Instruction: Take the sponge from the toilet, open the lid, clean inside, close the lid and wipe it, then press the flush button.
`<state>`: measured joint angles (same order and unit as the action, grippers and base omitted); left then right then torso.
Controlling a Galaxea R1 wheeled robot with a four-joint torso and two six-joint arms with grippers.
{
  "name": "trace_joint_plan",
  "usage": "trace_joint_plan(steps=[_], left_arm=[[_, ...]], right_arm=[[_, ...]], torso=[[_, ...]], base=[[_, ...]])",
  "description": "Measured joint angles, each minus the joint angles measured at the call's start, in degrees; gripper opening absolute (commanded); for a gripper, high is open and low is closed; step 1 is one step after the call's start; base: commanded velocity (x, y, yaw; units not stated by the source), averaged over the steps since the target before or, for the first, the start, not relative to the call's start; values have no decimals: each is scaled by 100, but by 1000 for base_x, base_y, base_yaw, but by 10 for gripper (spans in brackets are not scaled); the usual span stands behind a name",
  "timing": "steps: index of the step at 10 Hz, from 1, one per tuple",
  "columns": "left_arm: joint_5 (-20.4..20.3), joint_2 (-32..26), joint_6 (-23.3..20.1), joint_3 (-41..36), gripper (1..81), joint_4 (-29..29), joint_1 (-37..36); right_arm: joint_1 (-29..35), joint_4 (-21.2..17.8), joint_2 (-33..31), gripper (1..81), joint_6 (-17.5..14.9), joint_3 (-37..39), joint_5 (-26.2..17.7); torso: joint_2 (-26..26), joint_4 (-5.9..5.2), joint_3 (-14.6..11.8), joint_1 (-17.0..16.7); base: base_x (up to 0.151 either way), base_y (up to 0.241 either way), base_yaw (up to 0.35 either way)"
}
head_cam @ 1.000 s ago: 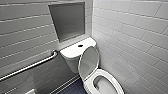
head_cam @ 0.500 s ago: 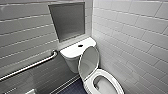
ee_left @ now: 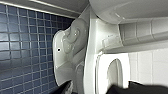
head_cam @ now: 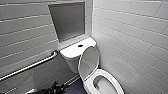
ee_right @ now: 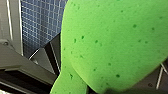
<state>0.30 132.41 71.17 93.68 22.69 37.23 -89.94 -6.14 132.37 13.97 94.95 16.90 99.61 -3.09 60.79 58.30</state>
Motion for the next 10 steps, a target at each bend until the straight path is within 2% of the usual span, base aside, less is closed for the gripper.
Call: trace_joint_plan(steps=[5,8,10], left_arm=[[16,507,1296,816,811,-1,-691],[158,916,1568,1189,811,0,-1165],[412,1226,1580,1417,811,0,-1320]], right_arm=[[-7,0,90,10,2,61,7],[-7,2,95,10,2,61,18],[-5,0,95,10,2,63,71]], torso=[[-2,0,0,0],[-4,0,0,0],[-4,0,0,0]], base=[[0,0,0],[0,0,0],[0,0,0]])
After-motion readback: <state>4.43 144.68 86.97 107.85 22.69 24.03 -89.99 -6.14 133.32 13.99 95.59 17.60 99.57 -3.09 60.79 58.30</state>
